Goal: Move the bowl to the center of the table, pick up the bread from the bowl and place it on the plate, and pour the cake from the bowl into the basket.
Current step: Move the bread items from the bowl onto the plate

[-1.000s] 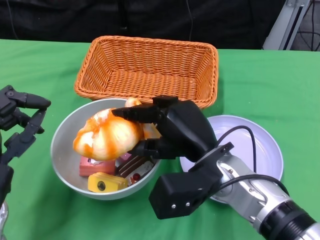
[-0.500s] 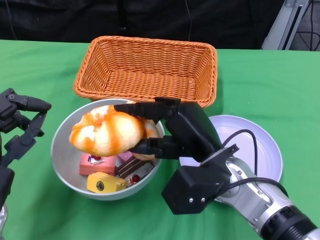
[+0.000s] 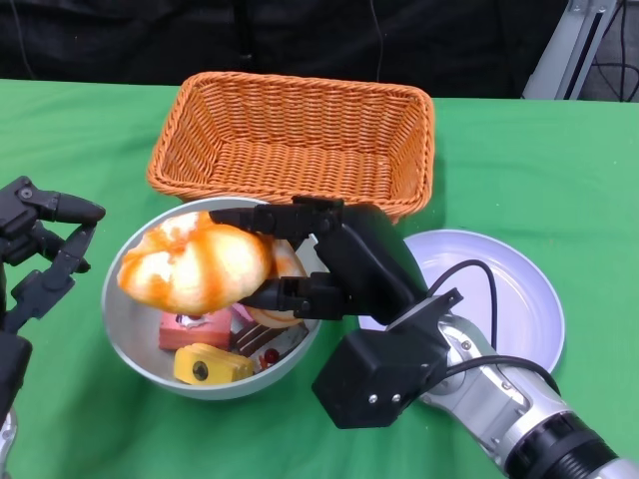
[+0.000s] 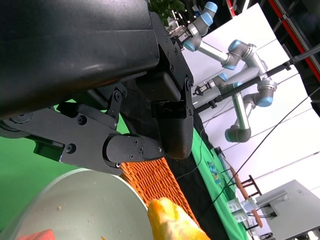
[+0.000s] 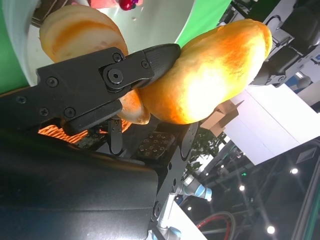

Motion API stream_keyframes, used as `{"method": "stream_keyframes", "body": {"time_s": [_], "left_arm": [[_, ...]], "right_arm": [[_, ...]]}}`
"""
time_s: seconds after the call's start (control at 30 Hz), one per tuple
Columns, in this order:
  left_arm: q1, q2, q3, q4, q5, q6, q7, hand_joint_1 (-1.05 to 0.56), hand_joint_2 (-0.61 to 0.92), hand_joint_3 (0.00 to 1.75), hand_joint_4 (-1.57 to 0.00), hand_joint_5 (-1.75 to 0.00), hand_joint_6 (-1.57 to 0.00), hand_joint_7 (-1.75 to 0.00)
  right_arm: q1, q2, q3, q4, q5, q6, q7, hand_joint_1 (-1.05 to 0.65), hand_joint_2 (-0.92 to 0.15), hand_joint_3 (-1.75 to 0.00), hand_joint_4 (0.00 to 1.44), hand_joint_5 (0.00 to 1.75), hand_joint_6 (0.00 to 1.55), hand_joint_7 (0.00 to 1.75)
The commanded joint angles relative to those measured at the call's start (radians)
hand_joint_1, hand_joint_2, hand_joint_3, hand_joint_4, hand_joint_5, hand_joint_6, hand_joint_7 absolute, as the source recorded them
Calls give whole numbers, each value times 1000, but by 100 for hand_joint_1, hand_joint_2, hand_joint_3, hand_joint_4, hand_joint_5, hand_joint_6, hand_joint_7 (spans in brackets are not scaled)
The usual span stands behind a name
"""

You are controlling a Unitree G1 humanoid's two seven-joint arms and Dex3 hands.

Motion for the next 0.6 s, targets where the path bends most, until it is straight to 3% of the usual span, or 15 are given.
{"method": "stream_keyframes", "body": {"time_s": [0.03, 0.4, 0.6], "left_arm": [[-12, 19, 4, 8, 2, -7, 11, -26, 92, 32, -83, -152, -84, -108], [-11, 17, 3, 7, 2, -10, 12, -26, 92, 32, -82, -152, -83, -109], [-12, 16, 3, 10, 3, -10, 16, -27, 92, 32, -82, -152, -83, -110]], "right_arm": [[-6, 12, -21, 13, 33, -16, 8, -20, -91, -1, 70, 126, 116, 17], [-7, 60, -73, 12, 109, 43, 51, -24, -92, -2, 69, 130, 114, 21], [-1, 81, -110, -16, 165, 118, 105, -27, -92, -6, 62, 149, 105, 37]]}}
